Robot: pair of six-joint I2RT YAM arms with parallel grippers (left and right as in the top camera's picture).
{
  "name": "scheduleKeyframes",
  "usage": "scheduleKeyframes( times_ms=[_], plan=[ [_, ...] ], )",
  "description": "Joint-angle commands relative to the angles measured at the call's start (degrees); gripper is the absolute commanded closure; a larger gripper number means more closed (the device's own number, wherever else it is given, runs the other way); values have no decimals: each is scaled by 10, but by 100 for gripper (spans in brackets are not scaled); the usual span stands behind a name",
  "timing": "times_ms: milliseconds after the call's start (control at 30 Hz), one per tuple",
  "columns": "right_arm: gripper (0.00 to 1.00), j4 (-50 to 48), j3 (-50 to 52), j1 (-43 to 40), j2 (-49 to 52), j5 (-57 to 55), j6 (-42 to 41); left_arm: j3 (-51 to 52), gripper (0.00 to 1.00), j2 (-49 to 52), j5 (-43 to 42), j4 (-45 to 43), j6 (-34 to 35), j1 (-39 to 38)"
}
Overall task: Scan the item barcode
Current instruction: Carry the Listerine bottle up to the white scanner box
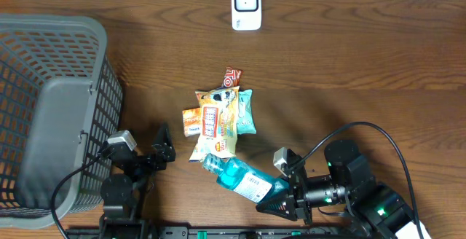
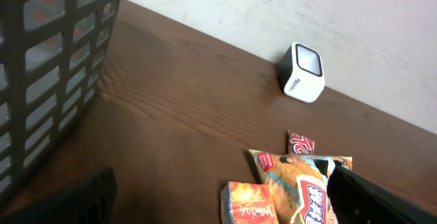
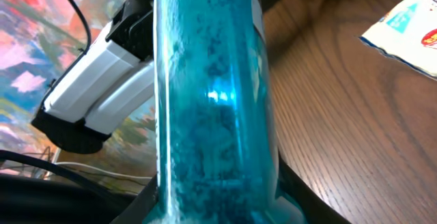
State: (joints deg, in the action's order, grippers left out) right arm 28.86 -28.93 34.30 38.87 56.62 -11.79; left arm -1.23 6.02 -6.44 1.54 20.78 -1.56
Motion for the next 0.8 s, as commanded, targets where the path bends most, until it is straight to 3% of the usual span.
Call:
scheduleKeyframes(
  times_ms=[0, 167, 300, 667, 767],
  plan=[
    [99, -6, -21, -6, -6, -20, -8, 10, 2, 0, -1, 19, 5, 3],
    [99, -14, -21, -5, 0, -287, 46, 10, 2, 0, -1, 19, 5, 3],
    [99, -86, -20, -5, 40, -491, 92, 10, 2, 0, -1, 19, 5, 3],
    [99, -509, -28, -6, 316, -506, 159, 10, 2, 0, -1, 19, 5, 3],
    [99, -573, -61, -11, 387, -507, 184, 10, 2, 0, -1, 19, 5, 3]
  ],
)
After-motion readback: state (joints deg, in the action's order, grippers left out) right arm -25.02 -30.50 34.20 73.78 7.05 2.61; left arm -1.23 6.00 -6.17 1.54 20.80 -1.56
